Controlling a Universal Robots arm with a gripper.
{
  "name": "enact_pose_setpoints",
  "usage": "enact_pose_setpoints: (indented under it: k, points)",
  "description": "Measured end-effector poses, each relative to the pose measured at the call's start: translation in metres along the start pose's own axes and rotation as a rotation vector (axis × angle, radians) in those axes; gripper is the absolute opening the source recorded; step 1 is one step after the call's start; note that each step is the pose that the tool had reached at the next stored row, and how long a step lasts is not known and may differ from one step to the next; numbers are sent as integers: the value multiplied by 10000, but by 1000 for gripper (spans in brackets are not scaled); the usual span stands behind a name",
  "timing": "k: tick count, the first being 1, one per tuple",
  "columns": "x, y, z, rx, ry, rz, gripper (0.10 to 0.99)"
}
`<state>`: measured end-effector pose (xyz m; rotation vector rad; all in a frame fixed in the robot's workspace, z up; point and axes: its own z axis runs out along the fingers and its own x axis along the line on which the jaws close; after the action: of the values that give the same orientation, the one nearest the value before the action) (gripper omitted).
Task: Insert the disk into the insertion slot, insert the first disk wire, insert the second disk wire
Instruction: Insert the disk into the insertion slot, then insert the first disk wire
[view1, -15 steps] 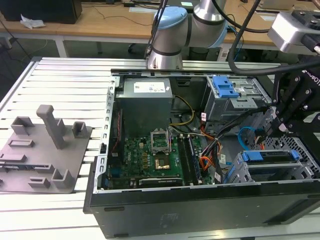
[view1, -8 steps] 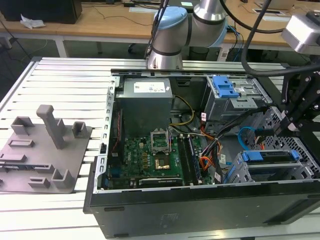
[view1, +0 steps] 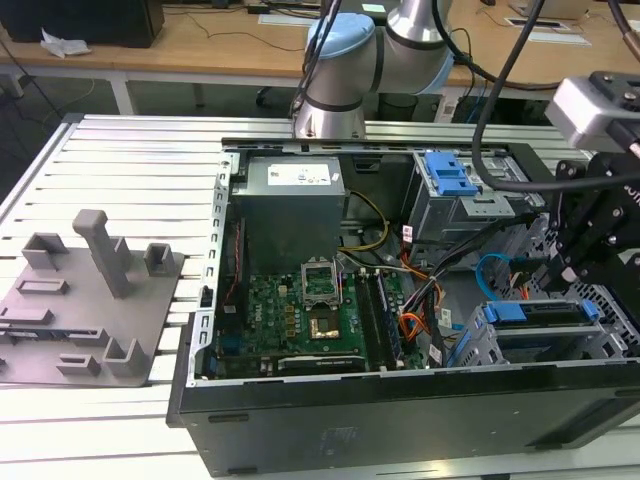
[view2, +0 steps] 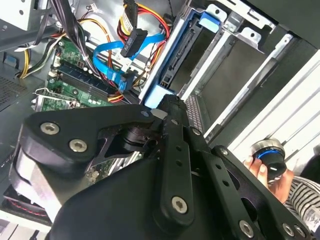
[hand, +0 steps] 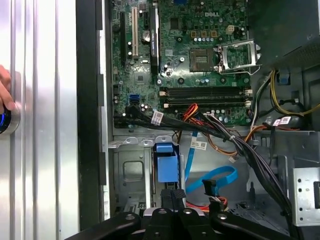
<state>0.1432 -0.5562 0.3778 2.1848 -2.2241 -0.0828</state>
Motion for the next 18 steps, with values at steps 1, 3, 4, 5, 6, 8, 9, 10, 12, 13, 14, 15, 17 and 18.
enact_pose_setpoints:
  k: [1,3,4,5,6,8,9,10,12,13,14,15,17,18]
  points:
    - [0,-1,21,0,0,1,106]
    - [1,-3,30,0,6,2,106]
    - [1,-4,31,0,3,1,106]
    - [1,-4,32,0,1,0,106]
    - [1,-4,32,0,2,1,106]
    - [1,-4,33,0,1,1,106]
    - [1,-4,33,0,1,1,106]
    - [1,-4,34,0,1,1,106]
    - [1,-4,35,0,1,0,106]
    - [1,-4,35,0,1,0,106]
    - [1,-4,35,0,1,1,169]
    - [1,-4,36,0,1,0,235]
    - [1,-4,36,0,2,0,361]
    - [1,-12,38,-1,-2,-1,361]
